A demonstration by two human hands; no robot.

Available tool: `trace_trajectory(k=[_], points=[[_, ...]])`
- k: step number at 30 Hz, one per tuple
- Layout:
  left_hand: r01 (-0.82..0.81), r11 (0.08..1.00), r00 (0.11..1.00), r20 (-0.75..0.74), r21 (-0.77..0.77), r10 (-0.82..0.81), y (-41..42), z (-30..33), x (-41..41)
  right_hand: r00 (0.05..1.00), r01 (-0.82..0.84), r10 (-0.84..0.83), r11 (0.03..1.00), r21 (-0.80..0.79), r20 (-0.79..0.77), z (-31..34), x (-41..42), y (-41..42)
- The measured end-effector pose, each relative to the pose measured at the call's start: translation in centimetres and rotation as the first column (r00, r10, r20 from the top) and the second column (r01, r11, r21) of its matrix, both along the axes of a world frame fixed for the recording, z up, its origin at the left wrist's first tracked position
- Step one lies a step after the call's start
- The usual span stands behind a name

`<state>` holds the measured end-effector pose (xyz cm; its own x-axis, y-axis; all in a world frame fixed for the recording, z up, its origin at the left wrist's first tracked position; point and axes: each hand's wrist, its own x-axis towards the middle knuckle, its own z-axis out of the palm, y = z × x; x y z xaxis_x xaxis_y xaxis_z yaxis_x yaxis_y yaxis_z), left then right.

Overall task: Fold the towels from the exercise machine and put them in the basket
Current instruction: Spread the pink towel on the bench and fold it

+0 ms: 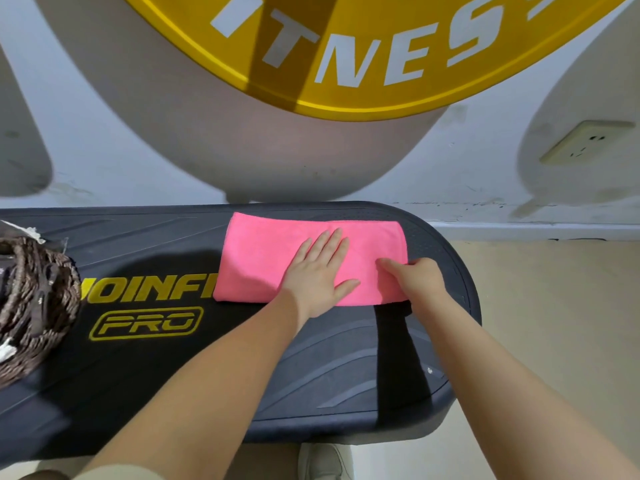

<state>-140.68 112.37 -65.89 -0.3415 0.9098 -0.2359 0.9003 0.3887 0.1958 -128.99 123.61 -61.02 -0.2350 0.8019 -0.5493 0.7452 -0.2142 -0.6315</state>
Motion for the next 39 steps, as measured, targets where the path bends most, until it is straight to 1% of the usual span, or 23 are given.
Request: trace_trajectory(k=[2, 5, 7, 9, 10, 11, 12, 14, 16, 18, 20, 21, 22, 23, 25, 26, 28, 30, 31, 33, 35, 37, 39], points=[[0.005, 1.000, 1.000, 0.002, 0.000, -0.005, 0.1, 0.0, -0.1, 0.995, 0.028, -0.039, 0.991, -0.133, -0.086, 0.5, 0.1, 0.1], [0.010, 1.000, 1.000, 0.023, 0.013, -0.010, 0.0, 0.0, -0.1, 0.959, 0.051, -0.147, 0.930, -0.363, -0.243, 1.2, 0.1, 0.0], [-0.006, 1.000, 0.995, 0.096, 0.018, 0.004, 0.2, 0.2, -0.6, 0.937, 0.024, -0.156, 0.922, -0.386, -0.314, 1.3, -0.3, -0.1], [-0.044, 0.997, 0.965, 0.261, 0.065, 0.026, 0.3, 0.8, -1.1, 0.914, -0.014, -0.120, 0.946, -0.324, -0.388, 1.5, -1.0, -0.3], [-0.098, 0.987, 0.920, 0.391, 0.124, 0.043, 0.3, 1.1, -1.5, 0.897, -0.033, -0.095, 0.960, -0.280, -0.432, 1.7, -1.4, -0.6], [-0.191, 0.964, 0.843, 0.534, 0.185, 0.064, 0.2, 1.5, -1.7, 0.879, -0.059, -0.058, 0.972, -0.227, -0.473, 2.0, -2.0, -1.0], [-0.300, 0.928, 0.742, 0.666, 0.221, 0.082, 0.0, 1.8, -2.0, 0.867, -0.091, 0.001, 0.983, -0.156, -0.498, 2.2, -2.7, -1.7], [-0.498, 0.846, 0.506, 0.856, 0.190, 0.107, -0.8, 2.4, -2.5, 0.864, -0.174, 0.173, 0.984, 0.043, -0.473, 2.6, -4.3, -3.3], [-0.633, 0.765, 0.330, 0.936, 0.122, 0.124, -1.8, 3.1, -2.7, 0.853, -0.285, 0.359, 0.928, 0.239, -0.378, 2.3, -5.9, -5.3], [-0.749, 0.661, 0.207, 0.963, 0.042, 0.174, -2.7, 3.9, -3.1, 0.813, -0.401, 0.497, 0.855, 0.328, -0.302, 1.9, -7.3, -7.3], [-0.832, 0.553, 0.138, 0.957, -0.027, 0.254, -3.7, 4.3, -3.9, 0.709, -0.545, 0.631, 0.774, 0.323, -0.315, 1.8, -8.2, -9.1], [-0.849, 0.527, 0.132, 0.951, -0.038, 0.281, -4.2, 4.2, -4.4, 0.656, -0.595, 0.669, 0.743, 0.305, -0.350, 1.8, -8.5, -9.8], [-0.860, 0.508, 0.131, 0.949, -0.036, 0.288, -4.7, 3.9, -5.0, 0.639, -0.607, 0.671, 0.740, 0.289, -0.375, 1.8, -8.6, -10.2], [-0.865, 0.502, 0.148, 0.944, -0.022, 0.295, -5.0, 3.7, -5.4, 0.662, -0.589, 0.649, 0.760, 0.275, -0.374, 1.8, -8.5, -10.2], [-0.863, 0.505, 0.229, 0.901, 0.012, 0.369, -5.7, 3.1, -6.4, 0.721, -0.535, 0.641, 0.757, 0.376, -0.263, 1.4, -8.2, -9.6], [-0.851, 0.524, 0.290, 0.861, 0.033, 0.418, -5.8, 2.7, -6.8, 0.715, -0.552, 0.679, 0.696, 0.459, -0.170, 1.0, -8.1, -9.1], [-0.797, 0.601, 0.437, 0.744, 0.059, 0.506, -5.8, 2.4, -7.4, 0.622, -0.681, 0.781, 0.500, 0.535, 0.060, 0.1, -8.1, -8.1], [-0.732, 0.678, 0.588, 0.570, 0.072, 0.574, -5.7, 2.4, -7.6, 0.499, -0.812, 0.824, 0.336, 0.478, 0.267, -0.8, -8.2, -7.5], [-0.712, 0.696, 0.637, 0.504, 0.095, 0.583, -5.7, 2.5, -7.7, 0.455, -0.853, 0.823, 0.295, 0.430, 0.339, -1.2, -8.3, -7.4], [-0.682, 0.716, 0.698, 0.424, 0.150, 0.577, -6.1, 2.8, -7.8, 0.411, -0.892, 0.812, 0.263, 0.368, 0.414, -1.9, -8.5, -7.4], [-0.630, 0.751, 0.763, 0.338, 0.198, 0.550, -6.7, 2.7, -7.9, 0.400, -0.902, 0.801, 0.258, 0.347, 0.445, -2.3, -8.7, -7.8], [-0.587, 0.776, 0.803, 0.292, 0.231, 0.520, -7.3, 2.4, -7.6, 0.415, -0.900, 0.794, 0.286, 0.330, 0.444, -2.5, -9.1, -8.2], [-0.581, 0.766, 0.810, 0.290, 0.275, 0.510, -7.6, 2.2, -7.4, 0.442, -0.891, 0.786, 0.329, 0.314, 0.431, -2.4, -9.5, -8.5]])
